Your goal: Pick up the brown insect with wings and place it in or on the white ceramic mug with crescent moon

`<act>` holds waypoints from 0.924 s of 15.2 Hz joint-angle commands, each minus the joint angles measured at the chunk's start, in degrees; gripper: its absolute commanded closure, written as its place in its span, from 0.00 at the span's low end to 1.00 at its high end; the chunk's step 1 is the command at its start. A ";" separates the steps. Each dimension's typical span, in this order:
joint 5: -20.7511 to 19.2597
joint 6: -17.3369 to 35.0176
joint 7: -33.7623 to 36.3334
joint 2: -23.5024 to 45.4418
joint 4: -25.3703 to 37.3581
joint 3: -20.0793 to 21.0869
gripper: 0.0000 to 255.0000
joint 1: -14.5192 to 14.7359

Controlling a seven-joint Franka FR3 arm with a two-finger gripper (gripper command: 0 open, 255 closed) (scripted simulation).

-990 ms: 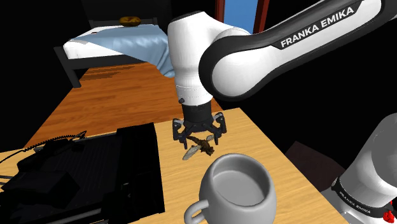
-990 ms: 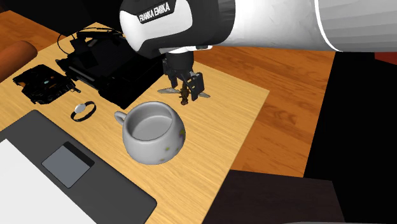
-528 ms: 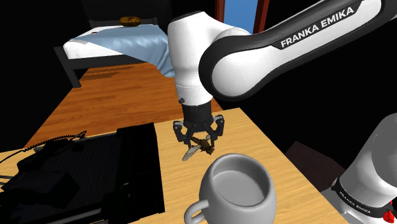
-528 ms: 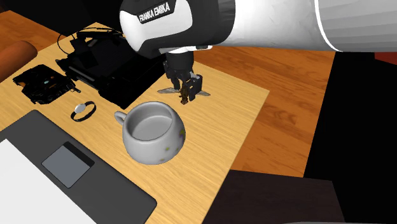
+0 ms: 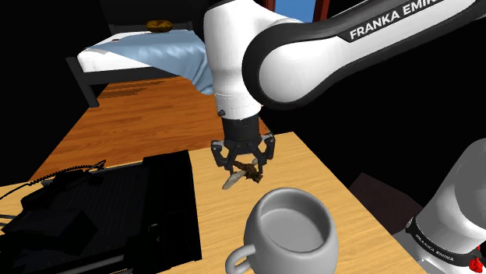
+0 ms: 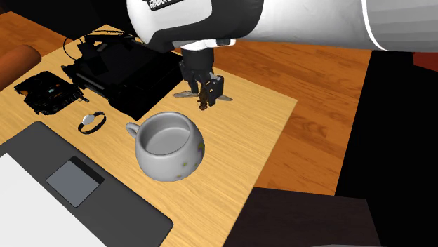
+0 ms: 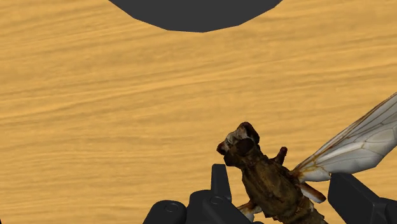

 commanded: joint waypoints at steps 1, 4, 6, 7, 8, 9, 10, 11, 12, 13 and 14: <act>0.30 -1.60 -0.10 -0.54 1.14 -0.06 1.00 0.02; 0.59 -3.89 -0.33 -1.15 2.93 -0.25 1.00 -0.04; 0.74 -5.42 -0.45 -1.48 4.18 -0.36 1.00 -0.08; 0.80 -6.19 -0.50 -1.62 4.83 -0.42 1.00 -0.10; 0.85 -6.95 -0.54 -1.75 5.49 -0.47 1.00 -0.12; 0.89 -7.72 -0.58 -1.86 6.16 -0.52 1.00 -0.14; 0.92 -8.49 -0.61 -1.96 6.84 -0.57 1.00 -0.16; 0.95 -9.25 -0.63 -2.04 7.54 -0.62 1.00 -0.19; 0.97 -10.02 -0.64 -2.10 8.25 -0.66 1.00 -0.21; 0.98 -10.79 -0.65 -2.15 8.98 -0.70 1.00 -0.23; 0.98 -11.55 -0.65 -2.19 9.71 -0.74 1.00 -0.25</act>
